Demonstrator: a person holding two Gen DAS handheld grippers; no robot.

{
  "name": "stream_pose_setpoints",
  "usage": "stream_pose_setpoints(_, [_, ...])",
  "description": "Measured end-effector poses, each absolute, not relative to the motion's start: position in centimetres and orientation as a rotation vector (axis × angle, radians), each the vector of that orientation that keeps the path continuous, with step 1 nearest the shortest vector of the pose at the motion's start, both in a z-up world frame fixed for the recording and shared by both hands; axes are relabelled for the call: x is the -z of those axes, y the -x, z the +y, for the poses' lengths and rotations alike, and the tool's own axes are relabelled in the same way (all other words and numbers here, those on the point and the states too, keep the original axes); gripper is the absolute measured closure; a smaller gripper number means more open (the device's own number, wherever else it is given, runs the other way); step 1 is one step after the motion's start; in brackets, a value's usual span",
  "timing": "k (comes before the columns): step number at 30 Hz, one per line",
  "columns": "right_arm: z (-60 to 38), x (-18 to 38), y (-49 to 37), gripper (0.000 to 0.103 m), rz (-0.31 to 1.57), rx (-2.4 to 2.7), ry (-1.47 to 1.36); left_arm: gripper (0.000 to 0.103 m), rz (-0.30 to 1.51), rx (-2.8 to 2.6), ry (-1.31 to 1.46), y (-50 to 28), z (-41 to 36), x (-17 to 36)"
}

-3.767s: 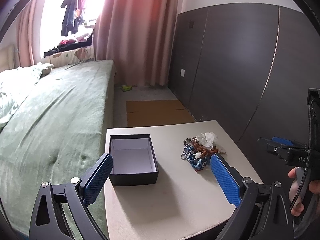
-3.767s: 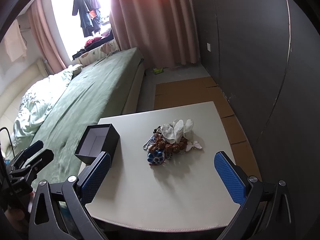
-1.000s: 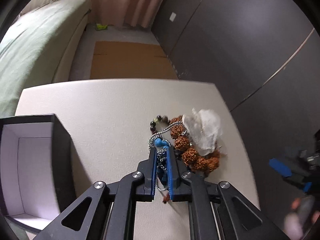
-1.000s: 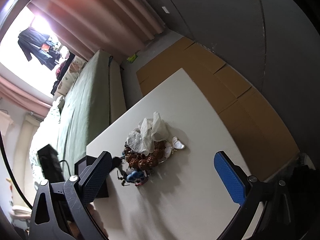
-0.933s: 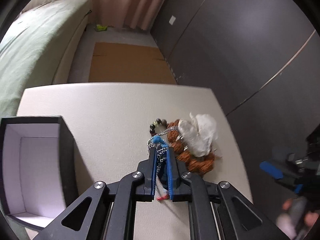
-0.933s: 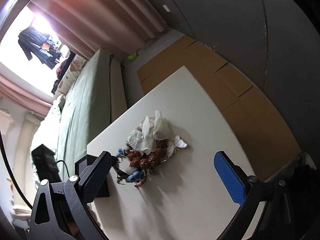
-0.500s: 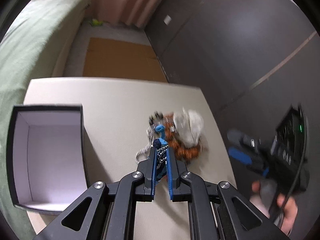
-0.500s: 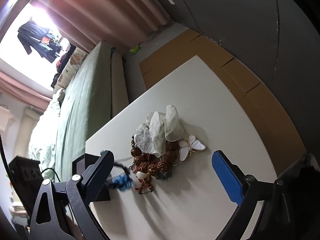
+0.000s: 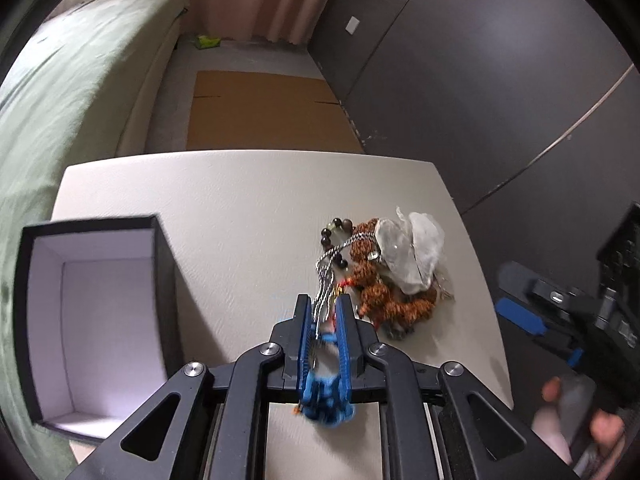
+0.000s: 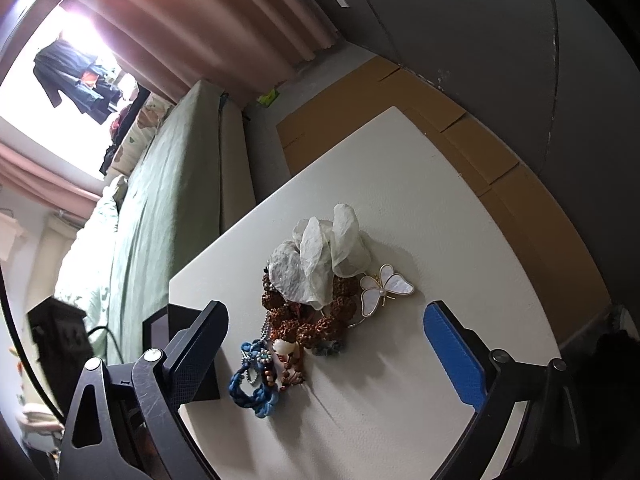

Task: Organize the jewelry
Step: 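Lift the silver chain with the left tool, pulling it free of the pile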

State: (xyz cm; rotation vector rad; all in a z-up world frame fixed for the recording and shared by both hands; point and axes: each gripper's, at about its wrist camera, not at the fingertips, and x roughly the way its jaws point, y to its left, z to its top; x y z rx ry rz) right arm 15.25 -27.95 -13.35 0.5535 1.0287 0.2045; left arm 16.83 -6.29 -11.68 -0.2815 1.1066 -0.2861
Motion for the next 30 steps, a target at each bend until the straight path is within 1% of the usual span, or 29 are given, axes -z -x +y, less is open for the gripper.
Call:
stream_pose_setpoints(10, [-30.2, 12.4, -15.6, 0.003, 1.007, -0.211, -0.591, 0.090, 1.207, 0.190, 0.140, -21.0, -9.3, 14.4])
stream_pose_setpoints(13, [-30.7, 12.2, -15.6, 0.003, 1.002, -0.213, -0.601, 0.090, 1.222, 0.165, 0.141, -21.7, -9.6, 15.1])
stream_pose_setpoints(14, [-30.9, 12.2, -15.6, 0.003, 1.001, -0.211, -0.607, 0.088, 1.223, 0.166, 0.139, -21.8, -9.7, 15.2])
stream_pose_setpoints(15, [-31.1, 12.1, -15.6, 0.003, 1.001, -0.209, -0.610, 0.082, 1.220, 0.168, 0.128, -21.9, -10.0, 15.2])
stream_pose_setpoints(17, [-31.4, 12.0, -15.6, 0.003, 0.998, -0.208, -0.614, 0.076, 1.218, 0.174, 0.109, -21.9, -10.5, 15.1])
stream_pose_setpoints(18, [-31.6, 12.0, -15.5, 0.003, 0.997, -0.210, -0.618, 0.075, 1.221, 0.168, 0.094, -21.9, -10.8, 15.1])
stream_pose_setpoints(24, [-31.9, 11.5, -15.5, 0.003, 0.985, -0.224, -0.639, 0.075, 1.222, 0.132, 0.069, -22.3, -11.1, 15.2])
stream_pose_setpoints(30, [-32.0, 11.5, -15.5, 0.003, 0.986, -0.223, -0.653, 0.076, 1.209, 0.122, -0.061, -21.9, -12.7, 15.4])
